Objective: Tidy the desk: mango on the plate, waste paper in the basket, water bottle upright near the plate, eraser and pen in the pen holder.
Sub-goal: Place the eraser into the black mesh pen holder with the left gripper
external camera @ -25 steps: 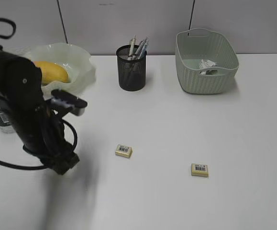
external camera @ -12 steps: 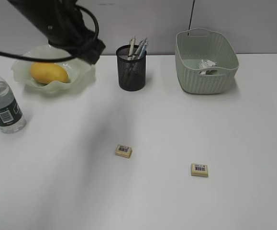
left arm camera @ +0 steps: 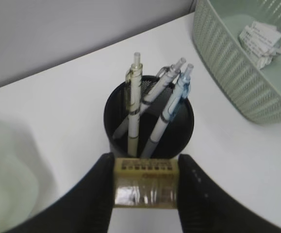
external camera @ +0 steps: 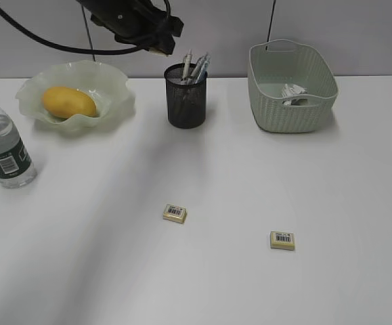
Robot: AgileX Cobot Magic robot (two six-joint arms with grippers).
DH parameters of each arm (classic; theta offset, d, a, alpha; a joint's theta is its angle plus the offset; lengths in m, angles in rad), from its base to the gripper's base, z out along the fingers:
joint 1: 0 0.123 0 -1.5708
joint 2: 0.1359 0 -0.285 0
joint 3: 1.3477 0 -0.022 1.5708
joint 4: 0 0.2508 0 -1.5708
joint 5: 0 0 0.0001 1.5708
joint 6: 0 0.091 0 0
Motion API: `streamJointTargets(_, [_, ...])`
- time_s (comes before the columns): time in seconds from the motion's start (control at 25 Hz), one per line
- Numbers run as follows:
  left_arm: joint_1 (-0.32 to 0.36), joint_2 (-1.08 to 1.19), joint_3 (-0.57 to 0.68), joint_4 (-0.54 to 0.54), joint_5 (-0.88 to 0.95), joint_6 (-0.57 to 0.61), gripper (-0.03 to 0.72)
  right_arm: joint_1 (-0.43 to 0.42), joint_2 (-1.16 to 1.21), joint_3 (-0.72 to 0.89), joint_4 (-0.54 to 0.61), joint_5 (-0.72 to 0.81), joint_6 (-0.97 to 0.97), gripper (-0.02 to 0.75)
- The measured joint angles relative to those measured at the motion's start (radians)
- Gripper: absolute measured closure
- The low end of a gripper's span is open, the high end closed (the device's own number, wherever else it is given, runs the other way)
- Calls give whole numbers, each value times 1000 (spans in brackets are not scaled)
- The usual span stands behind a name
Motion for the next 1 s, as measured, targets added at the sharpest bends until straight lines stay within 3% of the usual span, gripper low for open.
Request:
streamJointTargets(0.32, [-1,161,-63,-130,-200,0,386,0,0,0,-2,0,4,196])
streamJointTargets(0.6, [-13,204,-65,-135,-370,0,386,0,0,0,-12,0,17,196])
streamJointTargets(1.0, [-20,243,-65,-96,-374,0,384,0,0,0,-23,0,26,197])
